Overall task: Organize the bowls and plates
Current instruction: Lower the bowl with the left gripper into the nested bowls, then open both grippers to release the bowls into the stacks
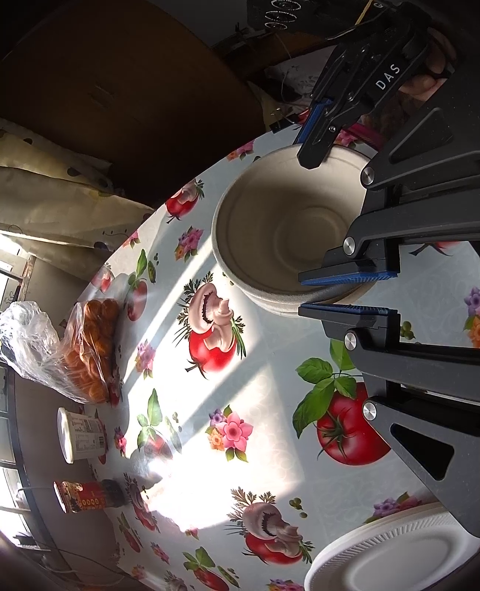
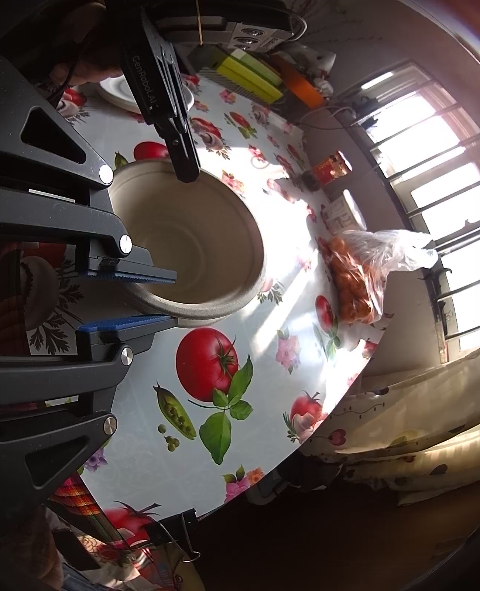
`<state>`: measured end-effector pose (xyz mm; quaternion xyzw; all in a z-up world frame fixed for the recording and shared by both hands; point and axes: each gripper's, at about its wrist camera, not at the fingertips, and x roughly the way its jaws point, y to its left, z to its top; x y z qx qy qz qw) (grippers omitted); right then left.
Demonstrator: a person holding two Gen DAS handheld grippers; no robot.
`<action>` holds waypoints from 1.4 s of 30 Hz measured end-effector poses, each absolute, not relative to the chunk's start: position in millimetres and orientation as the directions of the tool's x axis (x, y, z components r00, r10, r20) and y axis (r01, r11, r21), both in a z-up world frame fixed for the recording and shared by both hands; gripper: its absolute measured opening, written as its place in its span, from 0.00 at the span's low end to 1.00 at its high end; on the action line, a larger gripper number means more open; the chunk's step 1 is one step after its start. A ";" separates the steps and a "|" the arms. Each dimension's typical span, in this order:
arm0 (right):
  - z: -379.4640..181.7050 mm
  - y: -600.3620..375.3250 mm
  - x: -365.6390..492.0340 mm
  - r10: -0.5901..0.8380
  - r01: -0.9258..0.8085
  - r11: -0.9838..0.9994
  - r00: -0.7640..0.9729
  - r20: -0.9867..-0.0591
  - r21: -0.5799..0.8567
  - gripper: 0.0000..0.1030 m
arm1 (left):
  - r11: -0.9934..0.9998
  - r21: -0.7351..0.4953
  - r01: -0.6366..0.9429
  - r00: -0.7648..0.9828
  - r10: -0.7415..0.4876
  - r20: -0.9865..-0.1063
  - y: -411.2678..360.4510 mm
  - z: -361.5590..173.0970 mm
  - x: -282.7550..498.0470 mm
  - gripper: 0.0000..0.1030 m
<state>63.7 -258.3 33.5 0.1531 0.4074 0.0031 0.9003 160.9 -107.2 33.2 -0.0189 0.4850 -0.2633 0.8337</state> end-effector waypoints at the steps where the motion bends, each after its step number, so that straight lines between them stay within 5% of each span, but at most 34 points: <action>1: 33.0 -258.5 63.6 0.130 0.120 0.953 0.668 -0.732 0.279 0.17 | 0.861 -0.288 0.420 0.391 -0.458 -0.798 -107.2 33.4 161.2 0.10; 17: 32.3 -259.3 64.6 0.122 0.125 0.954 0.666 -0.736 0.271 0.17 | 0.865 -0.279 0.418 0.399 -0.451 -0.798 -108.8 32.7 161.8 0.10; 30: 30.0 -262.4 65.4 0.105 0.134 0.957 0.664 -0.741 0.255 0.34 | 0.872 -0.270 0.408 0.414 -0.440 -0.797 -107.3 35.1 159.4 0.12; 36: 31.3 -263.4 63.9 0.102 0.139 0.956 0.669 -0.736 0.259 0.43 | 0.873 -0.284 0.397 0.426 -0.449 -0.785 -103.5 37.3 159.0 0.35; 42: 29.9 -266.4 64.3 0.101 0.149 0.952 0.670 -0.736 0.266 0.47 | 0.862 -0.319 0.395 0.422 -0.478 -0.770 -100.4 38.0 160.3 0.39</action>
